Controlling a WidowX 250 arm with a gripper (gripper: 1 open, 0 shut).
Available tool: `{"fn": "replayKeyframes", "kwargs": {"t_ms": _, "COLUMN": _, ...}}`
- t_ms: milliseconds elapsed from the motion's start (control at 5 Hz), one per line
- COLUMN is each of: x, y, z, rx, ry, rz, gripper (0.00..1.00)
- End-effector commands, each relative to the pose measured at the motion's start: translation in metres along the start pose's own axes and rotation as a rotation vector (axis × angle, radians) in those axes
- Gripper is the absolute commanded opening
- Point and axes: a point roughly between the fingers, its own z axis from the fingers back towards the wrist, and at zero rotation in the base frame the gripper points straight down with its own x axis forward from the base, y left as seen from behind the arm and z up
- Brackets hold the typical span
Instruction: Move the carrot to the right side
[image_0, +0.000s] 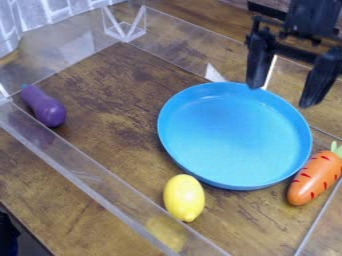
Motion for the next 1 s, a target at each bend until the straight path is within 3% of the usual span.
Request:
{"fn": "replayKeyframes", "kwargs": {"t_ms": 0, "x": -0.023, "y": -0.010, "z": 0.008, "rx": -0.010, "ry": -0.046, "rz": -0.044, "gripper": 1.00}}
{"fn": "replayKeyframes", "kwargs": {"t_ms": 400, "x": -0.013, "y": -0.026, "z": -0.012, "rx": 0.030, "ry": 0.022, "rz": -0.090, "gripper": 1.00}}
{"fn": "replayKeyframes", "kwargs": {"t_ms": 800, "x": -0.043, "y": -0.012, "z": 0.005, "rx": 0.045, "ry": 0.011, "rz": -0.138, "gripper": 1.00}}
